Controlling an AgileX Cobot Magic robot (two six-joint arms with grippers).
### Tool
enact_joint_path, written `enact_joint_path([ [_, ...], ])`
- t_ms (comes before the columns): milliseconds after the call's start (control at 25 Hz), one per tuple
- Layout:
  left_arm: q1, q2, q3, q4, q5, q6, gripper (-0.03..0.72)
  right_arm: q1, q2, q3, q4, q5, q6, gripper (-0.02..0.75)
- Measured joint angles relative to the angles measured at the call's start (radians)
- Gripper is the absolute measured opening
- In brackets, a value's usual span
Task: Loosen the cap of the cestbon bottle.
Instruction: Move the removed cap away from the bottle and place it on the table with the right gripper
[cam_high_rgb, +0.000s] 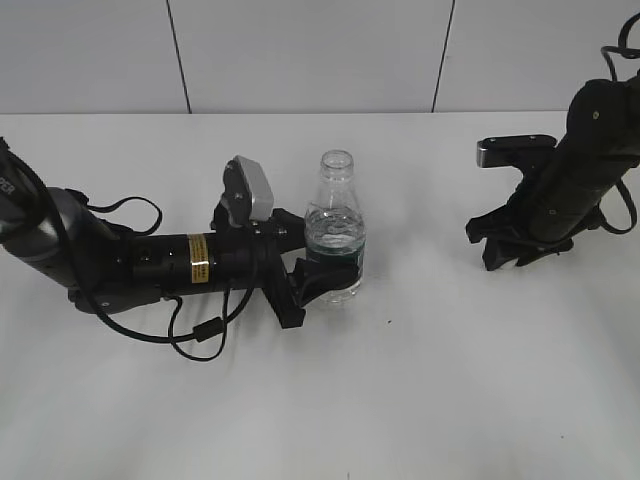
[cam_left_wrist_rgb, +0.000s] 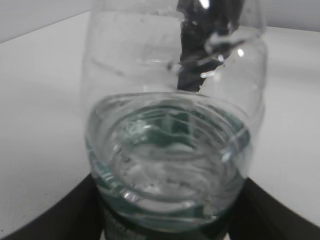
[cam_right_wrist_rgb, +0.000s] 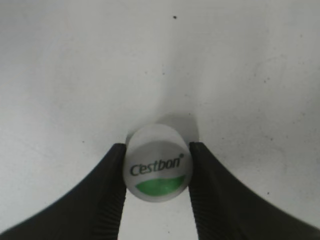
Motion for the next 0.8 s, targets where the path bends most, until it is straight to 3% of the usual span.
enact_joint_path([
  [120,0.0,0.0,0.0,-0.001,0.0,0.0,0.415,0.0,0.001,0.0,0.002,0.002,0.0,0.364],
  [240,0.0,0.0,0.0,-0.001,0.0,0.0,0.415,0.0,0.001,-0.003,0.008,0.008,-0.003,0.537],
  [320,0.0,0.0,0.0,0.0,0.0,0.0,0.415,0.0,0.001,-0.009,0.008,0.027,-0.003,0.608],
  [400,0.001,0.0,0.0,0.0,0.0,0.0,0.436,0.0,0.002,-0.019,0.008,0.053,-0.004,0.627],
  [600,0.013,0.0,0.0,0.0,0.0,-0.013,0.596,0.0,0.003,-0.043,0.008,0.108,-0.004,0.62],
  [800,0.035,-0.003,0.0,0.06,0.0,-0.04,0.612,0.0,-0.006,-0.044,0.008,0.131,-0.004,0.599],
])
